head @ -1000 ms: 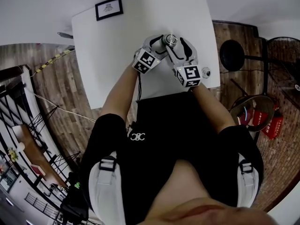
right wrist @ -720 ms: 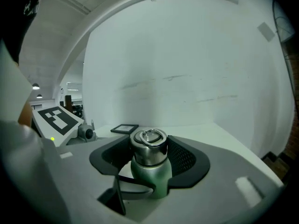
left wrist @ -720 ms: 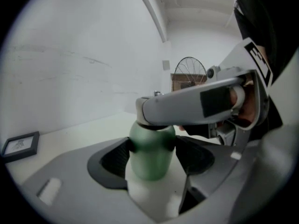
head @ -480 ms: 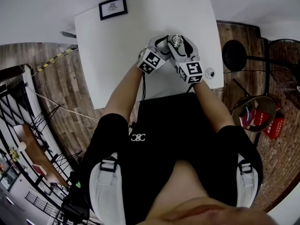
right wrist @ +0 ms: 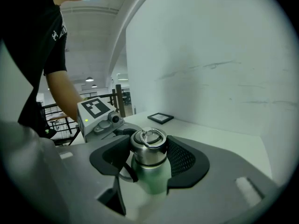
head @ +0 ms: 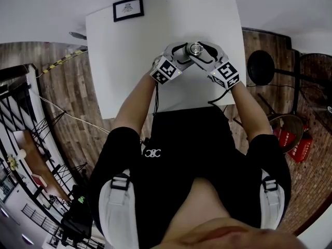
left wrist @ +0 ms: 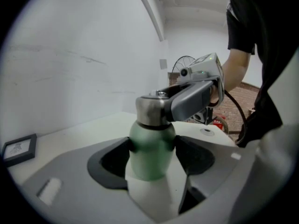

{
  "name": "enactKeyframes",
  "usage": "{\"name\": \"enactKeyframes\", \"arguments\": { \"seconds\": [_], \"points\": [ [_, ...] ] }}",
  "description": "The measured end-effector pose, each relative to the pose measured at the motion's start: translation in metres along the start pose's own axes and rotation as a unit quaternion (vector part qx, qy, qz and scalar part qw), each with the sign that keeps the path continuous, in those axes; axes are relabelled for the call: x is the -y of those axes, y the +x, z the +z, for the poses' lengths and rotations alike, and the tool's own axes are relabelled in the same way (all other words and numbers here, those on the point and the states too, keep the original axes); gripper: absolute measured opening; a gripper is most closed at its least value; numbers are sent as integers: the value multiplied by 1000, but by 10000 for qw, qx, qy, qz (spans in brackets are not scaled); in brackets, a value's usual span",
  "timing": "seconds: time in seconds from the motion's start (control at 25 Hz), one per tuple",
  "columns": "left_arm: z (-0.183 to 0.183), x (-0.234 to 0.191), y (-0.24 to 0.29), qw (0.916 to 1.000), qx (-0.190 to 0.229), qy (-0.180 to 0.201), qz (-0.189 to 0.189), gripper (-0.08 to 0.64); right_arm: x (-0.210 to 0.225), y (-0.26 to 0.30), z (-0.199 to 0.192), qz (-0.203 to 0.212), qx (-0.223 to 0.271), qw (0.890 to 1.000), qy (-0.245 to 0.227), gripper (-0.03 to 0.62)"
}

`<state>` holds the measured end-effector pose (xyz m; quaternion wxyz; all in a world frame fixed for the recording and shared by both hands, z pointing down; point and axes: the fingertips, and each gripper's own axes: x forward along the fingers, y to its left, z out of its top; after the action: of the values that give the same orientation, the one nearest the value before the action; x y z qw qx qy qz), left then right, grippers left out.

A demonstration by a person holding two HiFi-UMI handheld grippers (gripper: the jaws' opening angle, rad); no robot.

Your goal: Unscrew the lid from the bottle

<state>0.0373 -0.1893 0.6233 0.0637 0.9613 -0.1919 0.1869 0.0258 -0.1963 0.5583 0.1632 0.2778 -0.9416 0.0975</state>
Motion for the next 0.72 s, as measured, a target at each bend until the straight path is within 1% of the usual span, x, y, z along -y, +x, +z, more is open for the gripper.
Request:
{"name": "enactKeyframes", "arguments": {
  "seconds": [0.16, 0.32, 0.4, 0.44, 0.52, 0.6, 0.64, 0.72],
  "points": [
    [1, -1, -1, 10000, -36, -9, 67, 364, -2, 1, 0, 649, -182, 9975, -220, 249],
    [6, -2, 4, 9999, -83, -12, 81, 364, 2, -2, 2, 1425, -391, 9884, -352, 248],
    [3, 0, 1, 9999, -101, -30, 82, 364, -2, 0, 1, 1640, -561, 9834, -538, 249],
    [2, 0, 0, 9999, -104, -38, 93, 363, -4, 1, 1, 1644, -622, 9825, -612, 250],
    [1, -1, -2, 9998, -103, -59, 147, 364, -4, 1, 4, 1453, -559, 9853, -707, 252],
    [-2, -2, -3, 9997, -100, -81, 220, 364, -3, -3, 10, 1057, -279, 9911, -755, 255],
    [-3, -1, -4, 9996, -101, -94, 254, 364, -3, -6, 14, 785, -88, 9942, -734, 267],
    [-5, 0, -4, 9994, -102, -133, 314, 364, -2, -15, 22, 75, 325, 9978, -576, 268]
  ]
}}
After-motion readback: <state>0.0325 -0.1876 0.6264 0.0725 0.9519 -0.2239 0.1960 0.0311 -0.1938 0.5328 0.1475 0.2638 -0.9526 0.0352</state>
